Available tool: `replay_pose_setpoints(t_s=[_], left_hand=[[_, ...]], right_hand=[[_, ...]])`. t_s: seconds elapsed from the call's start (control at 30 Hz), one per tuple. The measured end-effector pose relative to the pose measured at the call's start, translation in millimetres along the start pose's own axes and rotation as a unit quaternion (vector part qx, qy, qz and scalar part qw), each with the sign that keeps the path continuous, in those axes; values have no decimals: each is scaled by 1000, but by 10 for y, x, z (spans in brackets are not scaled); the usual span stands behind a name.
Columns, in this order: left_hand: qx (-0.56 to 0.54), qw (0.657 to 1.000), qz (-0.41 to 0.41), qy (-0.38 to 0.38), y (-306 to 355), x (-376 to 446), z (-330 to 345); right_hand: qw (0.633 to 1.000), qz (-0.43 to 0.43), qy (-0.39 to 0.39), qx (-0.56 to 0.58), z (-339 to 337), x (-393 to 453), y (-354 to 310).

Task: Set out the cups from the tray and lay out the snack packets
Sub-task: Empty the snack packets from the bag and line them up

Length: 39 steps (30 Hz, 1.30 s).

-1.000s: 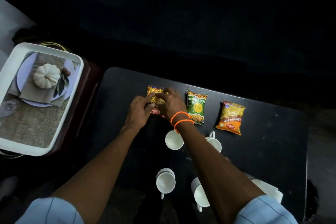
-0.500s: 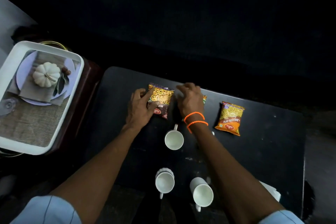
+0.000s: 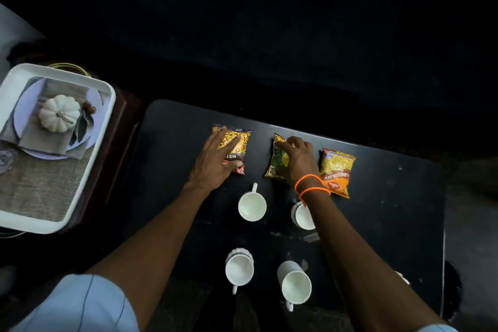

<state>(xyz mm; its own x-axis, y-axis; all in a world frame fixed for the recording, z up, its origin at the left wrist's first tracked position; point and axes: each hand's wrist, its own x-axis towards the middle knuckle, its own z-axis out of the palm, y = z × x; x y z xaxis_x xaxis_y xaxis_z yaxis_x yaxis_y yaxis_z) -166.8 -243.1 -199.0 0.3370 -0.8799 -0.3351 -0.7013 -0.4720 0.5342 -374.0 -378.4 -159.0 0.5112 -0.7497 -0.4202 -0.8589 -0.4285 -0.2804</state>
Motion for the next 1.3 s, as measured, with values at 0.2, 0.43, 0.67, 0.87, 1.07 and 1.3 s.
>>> replay_pose_setpoints(t_s=[0.2,0.43,0.67,0.87,1.07,1.3], left_hand=[[6,1000,2,0,26,-8,37],[74,996,31,36,79,-21,-109],[31,999,-18,-15,90,-54,-123],[22,999,-27,-16,68,-68,-52],[77,997,-15,-23,95,-90,-110],[163,984,13,69,273,-96,-380]], right_hand=[[1000,-4,-6,-27,-17,-20,55],[999,14,41,6,-178,4,14],[999,44,-1,27,-86,-107,-8],[999,26,10,34,-22,-71,-105],[999,27,7,16,-9,-61,-51],[993,8,113,9,-265,-135,-113]])
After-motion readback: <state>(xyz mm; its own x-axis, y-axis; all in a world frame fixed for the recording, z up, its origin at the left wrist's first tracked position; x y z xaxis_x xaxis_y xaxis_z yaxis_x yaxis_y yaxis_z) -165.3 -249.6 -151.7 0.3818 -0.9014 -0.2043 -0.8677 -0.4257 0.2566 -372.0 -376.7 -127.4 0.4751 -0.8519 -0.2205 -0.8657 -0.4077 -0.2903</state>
